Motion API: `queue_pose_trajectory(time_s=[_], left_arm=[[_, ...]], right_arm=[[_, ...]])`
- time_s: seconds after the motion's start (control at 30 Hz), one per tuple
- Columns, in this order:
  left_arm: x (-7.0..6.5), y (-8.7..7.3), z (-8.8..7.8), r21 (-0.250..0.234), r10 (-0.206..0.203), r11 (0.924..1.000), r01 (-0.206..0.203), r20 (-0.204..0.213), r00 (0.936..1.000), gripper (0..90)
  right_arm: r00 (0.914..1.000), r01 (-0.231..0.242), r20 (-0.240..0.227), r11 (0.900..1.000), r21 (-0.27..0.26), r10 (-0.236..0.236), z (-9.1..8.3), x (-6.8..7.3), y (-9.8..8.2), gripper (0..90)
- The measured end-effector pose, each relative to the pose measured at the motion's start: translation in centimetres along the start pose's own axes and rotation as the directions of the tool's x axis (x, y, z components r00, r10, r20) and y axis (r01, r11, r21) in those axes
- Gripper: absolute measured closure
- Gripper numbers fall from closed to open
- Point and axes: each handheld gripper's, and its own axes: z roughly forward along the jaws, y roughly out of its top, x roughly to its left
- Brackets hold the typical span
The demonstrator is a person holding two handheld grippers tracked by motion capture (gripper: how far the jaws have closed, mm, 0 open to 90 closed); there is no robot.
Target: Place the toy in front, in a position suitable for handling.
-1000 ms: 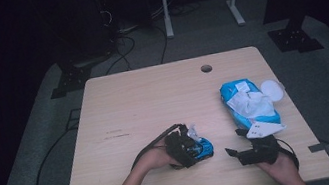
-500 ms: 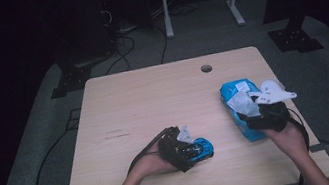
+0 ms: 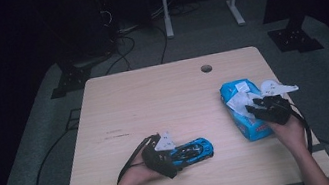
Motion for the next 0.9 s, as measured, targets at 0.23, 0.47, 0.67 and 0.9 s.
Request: queue_pose_trajectory(time_s=[0.23,0.47,0.67,0.9], left_arm=[[0.2,-0.7,-0.2,-0.001,-0.008,1.0,0.008,0.004,1.0,9.4],[0.5,-0.9,-0.6,-0.007,-0.024,0.9997,0.024,-0.004,0.9997,9.5],[0.6,-1.0,-0.9,-0.018,-0.026,0.9995,0.026,-0.014,0.9996,9.5],[0.5,-1.2,-1.2,-0.023,-0.009,0.9997,0.009,-0.01,0.9999,10.4]], right_arm=[[0.9988,-0.022,-0.044,1.0,0.005,0.022,-0.4,-0.1,-0.1,85.0],[0.9929,-0.078,-0.092,0.996,-0.038,0.074,-1.8,-0.4,0.2,87.4],[0.9839,-0.064,-0.174,0.99,-0.128,0.041,-4.7,1.1,1.8,87.7],[0.9519,0.053,-0.292,0.988,-0.142,-0.093,-7.2,5.8,2.6,87.7]])
